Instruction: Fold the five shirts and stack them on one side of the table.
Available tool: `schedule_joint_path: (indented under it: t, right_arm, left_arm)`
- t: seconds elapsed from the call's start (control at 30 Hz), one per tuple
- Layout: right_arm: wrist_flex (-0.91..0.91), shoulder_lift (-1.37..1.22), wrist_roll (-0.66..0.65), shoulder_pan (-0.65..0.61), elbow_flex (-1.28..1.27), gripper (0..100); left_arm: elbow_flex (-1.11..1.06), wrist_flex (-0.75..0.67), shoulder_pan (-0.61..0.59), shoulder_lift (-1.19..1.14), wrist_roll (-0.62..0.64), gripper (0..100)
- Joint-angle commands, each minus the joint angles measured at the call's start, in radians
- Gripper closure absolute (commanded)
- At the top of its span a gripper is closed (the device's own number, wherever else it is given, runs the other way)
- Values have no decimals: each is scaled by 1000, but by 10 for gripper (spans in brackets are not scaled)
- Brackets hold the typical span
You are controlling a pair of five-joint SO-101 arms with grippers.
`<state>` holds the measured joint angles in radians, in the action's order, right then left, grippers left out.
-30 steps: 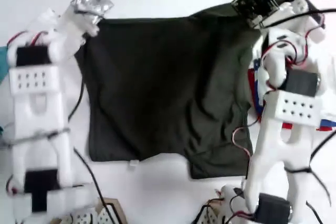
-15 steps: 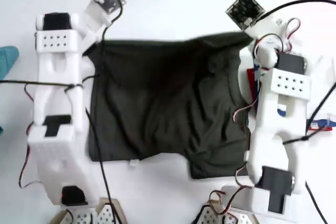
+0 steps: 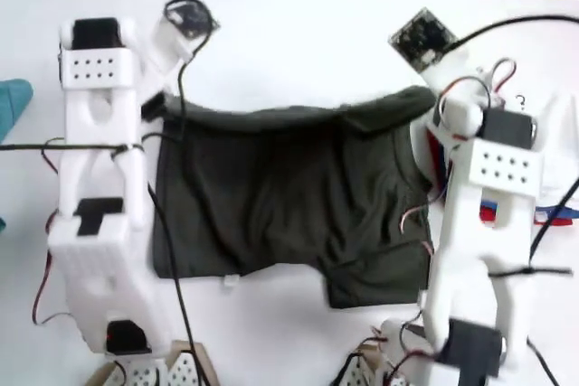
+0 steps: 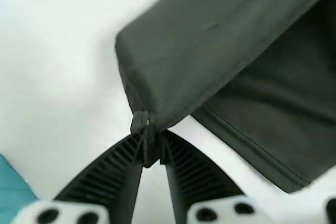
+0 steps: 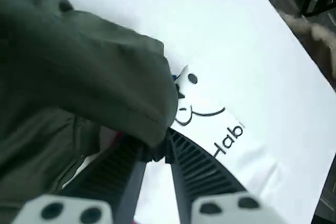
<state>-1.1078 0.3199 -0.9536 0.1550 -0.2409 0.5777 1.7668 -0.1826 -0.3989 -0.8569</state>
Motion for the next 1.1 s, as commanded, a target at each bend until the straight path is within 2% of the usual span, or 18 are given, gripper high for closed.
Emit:
schedule_joint_path:
  t: [0.0, 0.23, 0.33, 0.63, 0.77, 1.07]
  right_arm:
    - [-7, 142, 5, -4, -109, 976]
    - [-5, 375, 5, -2, -376, 976]
    - [-13, 476, 5, -1, -473, 976]
    - [-145, 771, 3, 13, -646, 976]
    - [-197, 860, -51, 18, -692, 976]
    - [-213, 920, -149, 183, -796, 976]
  left_arm:
    - [-199, 11, 49, 224, -11, 975]
    - [-710, -187, 68, 523, -11, 975]
    - [-862, -241, 60, 598, -9, 975]
    - [-1125, -272, 61, 756, -11, 975]
    - [-1216, -307, 57, 783, -11, 975]
    - [-1451, -413, 58, 865, -11, 975]
